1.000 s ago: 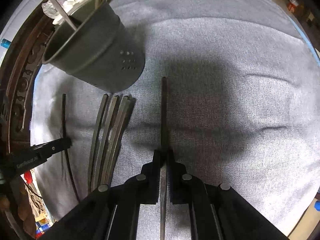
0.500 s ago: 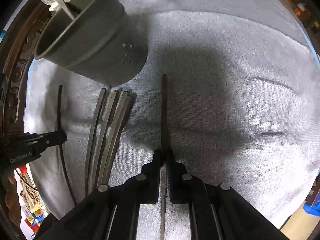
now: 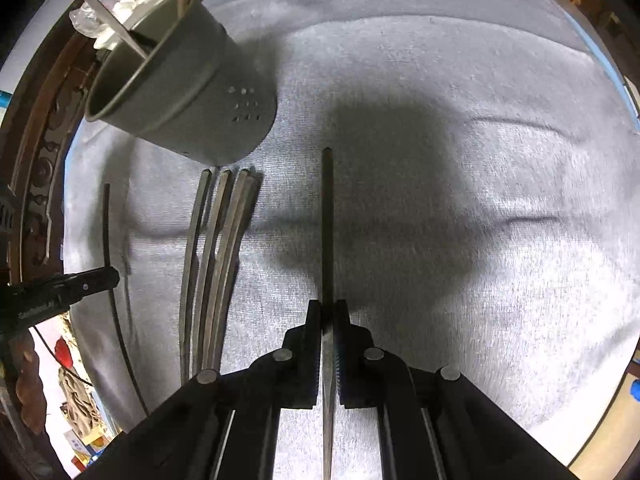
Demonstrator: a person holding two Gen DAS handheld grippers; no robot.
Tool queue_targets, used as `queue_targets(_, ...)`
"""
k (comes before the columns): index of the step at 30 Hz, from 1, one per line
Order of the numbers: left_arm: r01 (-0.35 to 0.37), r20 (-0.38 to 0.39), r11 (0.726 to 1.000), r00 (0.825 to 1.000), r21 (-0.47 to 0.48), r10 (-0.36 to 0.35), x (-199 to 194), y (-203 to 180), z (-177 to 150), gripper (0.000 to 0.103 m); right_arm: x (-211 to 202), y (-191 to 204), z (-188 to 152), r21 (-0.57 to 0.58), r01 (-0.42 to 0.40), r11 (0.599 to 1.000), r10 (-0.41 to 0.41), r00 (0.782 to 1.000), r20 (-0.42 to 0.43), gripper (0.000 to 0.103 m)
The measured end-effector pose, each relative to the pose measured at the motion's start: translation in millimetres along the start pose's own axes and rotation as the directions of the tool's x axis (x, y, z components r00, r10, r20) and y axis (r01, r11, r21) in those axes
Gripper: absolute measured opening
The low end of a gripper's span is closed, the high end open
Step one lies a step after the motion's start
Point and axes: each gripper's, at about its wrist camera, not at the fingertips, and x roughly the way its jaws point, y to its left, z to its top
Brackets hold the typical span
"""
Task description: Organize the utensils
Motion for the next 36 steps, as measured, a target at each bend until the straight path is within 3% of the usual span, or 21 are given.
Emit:
queue_targets(5, 0.030, -0.016, 1.000, 0.999, -0.007, -0.030, -2, 11, -3, 0.006, -2, -7, -6, 0.020, -0.024, 1.000, 0.023, 1.000, 0.021, 0.007)
queue_targets(14, 0.066, 0.050, 0.998, 0.997, 0.001, -0.066, -33, 27, -8, 0.006, -22, -17, -10, 0.051, -0.084, 0.995, 0.079, 0.991, 0.104, 0.007)
queue_targets(20, 0.062, 0.041, 0.998, 0.997, -0.004, -0.062, -43, 42, -26, 0.006, -13, -20, -10, 0.051, -0.086, 0.995, 0.082, 0.993, 0.090, 0.007)
queue_targets(26, 0.053, 0.040, 0.999, 0.998, 0.004, -0.053, -33, 18, -39, 0.006, 5, -14, -3, 0.031, -0.069, 0.997, 0.068, 0.997, 0.046, 0.007)
queue_targets(36, 0.054, 0.033, 0.999, 0.998, -0.003, -0.054, -26, 23, -37, 0.006, 17, -6, 1, 0.029, -0.065, 0.997, 0.065, 0.997, 0.032, 0.007)
